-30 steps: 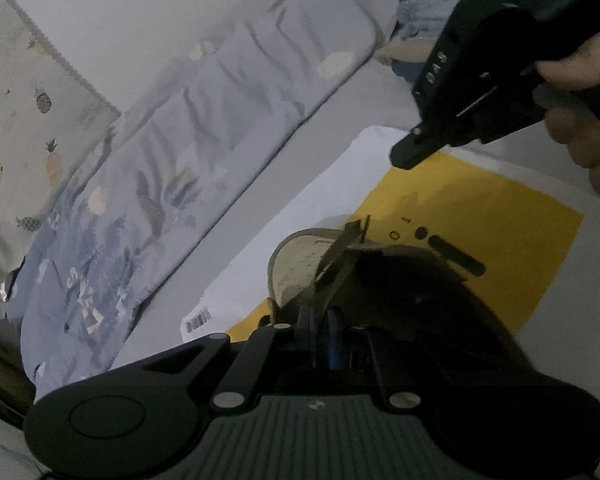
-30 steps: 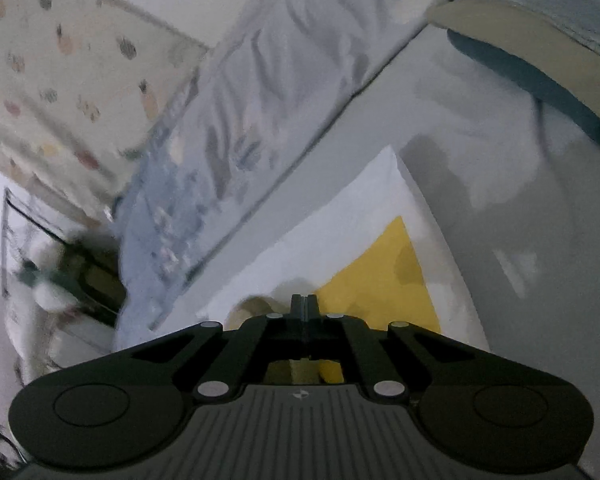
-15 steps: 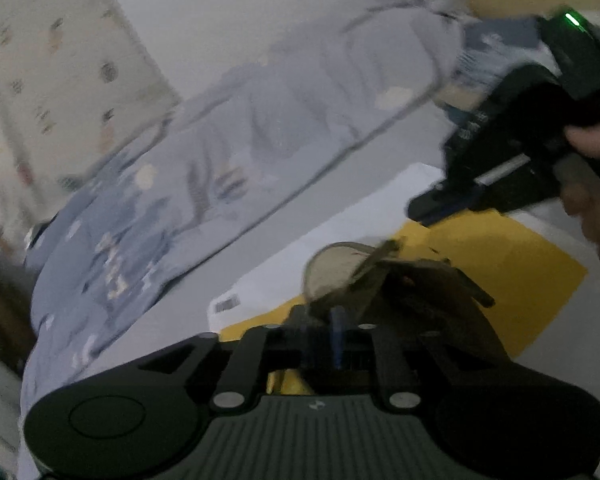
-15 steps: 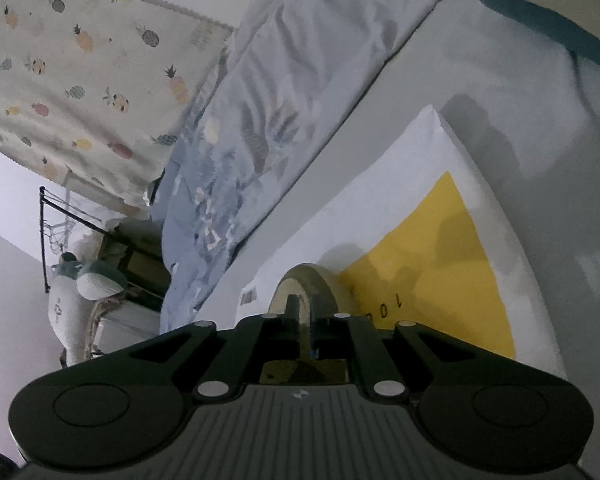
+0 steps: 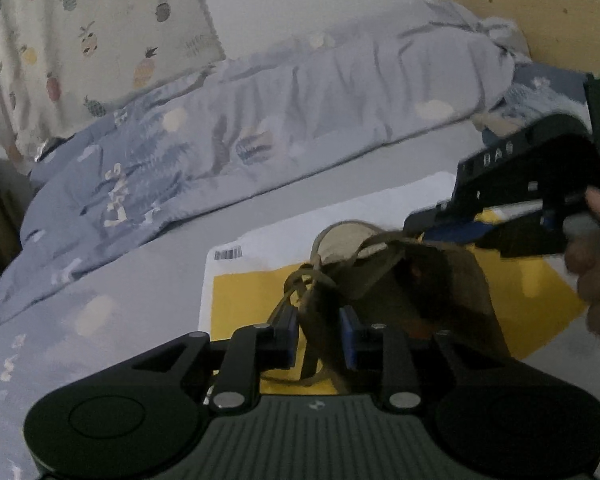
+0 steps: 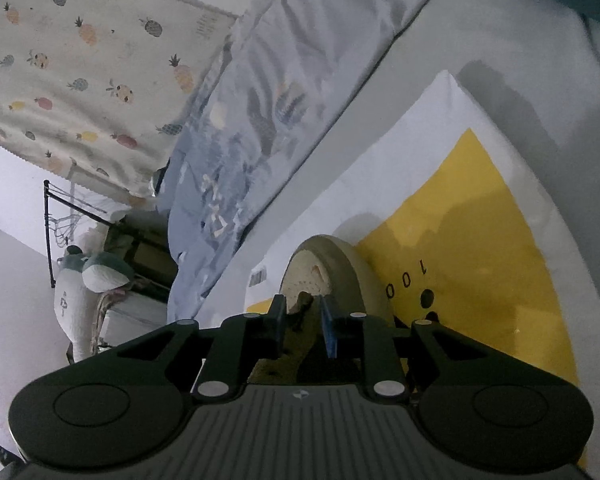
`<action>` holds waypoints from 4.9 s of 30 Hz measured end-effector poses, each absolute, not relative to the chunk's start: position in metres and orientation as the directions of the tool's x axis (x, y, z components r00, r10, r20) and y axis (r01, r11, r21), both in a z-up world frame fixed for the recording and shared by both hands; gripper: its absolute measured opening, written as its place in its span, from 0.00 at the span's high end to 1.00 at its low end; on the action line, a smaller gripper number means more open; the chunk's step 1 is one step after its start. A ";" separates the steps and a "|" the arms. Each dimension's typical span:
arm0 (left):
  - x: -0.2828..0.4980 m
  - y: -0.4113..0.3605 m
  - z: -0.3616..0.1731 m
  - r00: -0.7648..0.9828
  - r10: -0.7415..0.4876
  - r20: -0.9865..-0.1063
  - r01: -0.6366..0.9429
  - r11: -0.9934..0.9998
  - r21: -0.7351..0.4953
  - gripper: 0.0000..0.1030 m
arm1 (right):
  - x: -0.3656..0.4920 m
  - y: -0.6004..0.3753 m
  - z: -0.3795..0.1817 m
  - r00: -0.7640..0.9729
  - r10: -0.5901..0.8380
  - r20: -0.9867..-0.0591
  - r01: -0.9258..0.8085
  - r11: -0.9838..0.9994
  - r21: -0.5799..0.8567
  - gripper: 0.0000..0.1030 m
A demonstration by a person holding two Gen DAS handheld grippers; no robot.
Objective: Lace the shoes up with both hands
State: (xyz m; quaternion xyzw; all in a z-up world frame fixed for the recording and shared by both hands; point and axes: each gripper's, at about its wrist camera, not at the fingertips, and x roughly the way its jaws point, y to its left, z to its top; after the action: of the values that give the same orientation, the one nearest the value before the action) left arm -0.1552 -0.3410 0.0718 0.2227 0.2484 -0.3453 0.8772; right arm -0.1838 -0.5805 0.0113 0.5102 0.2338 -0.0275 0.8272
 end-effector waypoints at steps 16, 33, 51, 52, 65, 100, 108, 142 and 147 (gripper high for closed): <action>-0.148 -0.326 0.062 0.660 -0.549 -0.513 0.652 0.757 0.028 0.91 | -0.184 -0.564 0.007 0.904 0.118 -0.410 0.307 0.488 0.817 0.96; -0.157 -0.316 0.054 0.744 -0.508 -0.435 0.527 0.846 -0.087 0.91 | -0.205 -0.571 0.022 0.893 -0.030 -0.448 0.378 0.591 0.713 1.00; -0.152 -0.324 0.053 0.733 -0.524 -0.434 0.555 0.829 -0.063 0.90 | -0.217 -0.569 0.017 0.908 0.053 -0.416 0.349 0.453 0.820 0.66; -0.152 -0.326 0.053 0.731 -0.524 -0.437 0.563 0.825 -0.046 0.89 | -0.216 -0.568 0.015 0.906 0.054 -0.419 0.353 0.449 0.821 0.66; -0.142 -0.335 0.045 0.699 -0.530 -0.481 0.574 0.816 -0.066 0.90 | -0.215 -0.575 -0.002 0.910 -0.045 -0.413 0.404 0.325 0.855 0.74; -0.167 -0.324 0.045 0.778 -0.446 -0.442 0.407 0.894 -0.185 0.92 | -0.200 -0.561 0.021 0.905 -0.105 -0.411 0.407 0.490 0.771 0.98; -0.169 -0.322 0.045 0.785 -0.433 -0.444 0.371 0.902 -0.223 0.92 | -0.213 -0.577 0.032 0.878 -0.209 -0.431 0.471 0.543 0.696 0.98; -0.167 -0.322 0.044 0.791 -0.415 -0.450 0.327 0.908 -0.262 0.91 | -0.349 -0.703 0.082 0.648 -0.652 -0.393 0.752 0.465 0.468 0.98; -0.167 -0.322 0.044 0.792 -0.414 -0.449 0.326 0.908 -0.263 0.91 | -0.369 -0.719 0.085 0.600 -0.695 -0.396 0.785 0.415 0.460 0.98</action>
State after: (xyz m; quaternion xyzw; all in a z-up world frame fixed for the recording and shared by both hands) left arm -0.1672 -0.3222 0.0437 -0.0863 0.2561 -0.1962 0.9426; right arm -0.3685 -0.7190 0.0849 0.3120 0.0719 -0.4415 0.8382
